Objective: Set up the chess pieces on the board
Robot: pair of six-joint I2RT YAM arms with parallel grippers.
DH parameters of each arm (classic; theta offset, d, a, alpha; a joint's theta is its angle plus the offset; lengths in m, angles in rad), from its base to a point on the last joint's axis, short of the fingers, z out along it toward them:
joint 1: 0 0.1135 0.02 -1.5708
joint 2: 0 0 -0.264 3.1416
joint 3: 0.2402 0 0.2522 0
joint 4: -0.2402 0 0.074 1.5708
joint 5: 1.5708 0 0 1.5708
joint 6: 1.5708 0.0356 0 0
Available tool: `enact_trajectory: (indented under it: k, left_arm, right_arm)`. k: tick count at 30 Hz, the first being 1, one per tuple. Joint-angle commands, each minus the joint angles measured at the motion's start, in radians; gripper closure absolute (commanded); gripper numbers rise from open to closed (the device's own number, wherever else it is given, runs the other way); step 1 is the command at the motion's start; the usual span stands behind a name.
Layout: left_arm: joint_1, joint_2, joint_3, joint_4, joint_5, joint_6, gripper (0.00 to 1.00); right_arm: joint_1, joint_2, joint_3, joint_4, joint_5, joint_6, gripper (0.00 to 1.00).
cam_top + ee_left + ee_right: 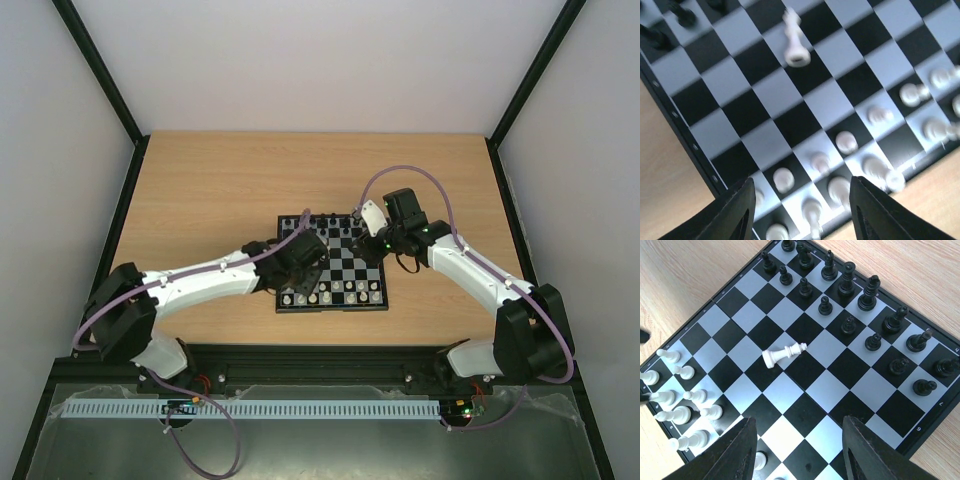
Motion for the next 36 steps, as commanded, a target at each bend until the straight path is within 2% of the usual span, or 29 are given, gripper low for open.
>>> enact_trajectory:
  k: [1, 4, 9, 12, 24, 36]
  left_arm:
    - [0.091, 0.063, 0.068, 0.053, 0.015, 0.065, 0.46]
    - [0.133, 0.117, 0.121, 0.060, 0.036, 0.101, 0.42]
    - [0.180, 0.197, 0.169, 0.096, 0.124, 0.130, 0.42]
    - [0.185, 0.259, 0.205, 0.093, 0.139, 0.138, 0.43]
    - [0.185, 0.384, 0.297, 0.065, 0.153, 0.151, 0.45]
    - [0.183, 0.438, 0.348, 0.034, 0.151, 0.153, 0.56]
  right_arm:
    - [-0.013, -0.014, -0.005, 0.008, 0.010, 0.038, 0.51]
    - [-0.023, -0.013, -0.005, 0.010, 0.013, 0.044, 0.51]
    - [-0.030, -0.016, -0.002, 0.020, 0.057, 0.056, 0.51]
    - [-0.044, -0.023, -0.008, 0.034, 0.087, 0.066, 0.51]
    - [-0.082, -0.031, -0.004, 0.020, 0.044, 0.063, 0.51]
    - [-0.082, -0.032, -0.004, 0.014, 0.037, 0.056, 0.51]
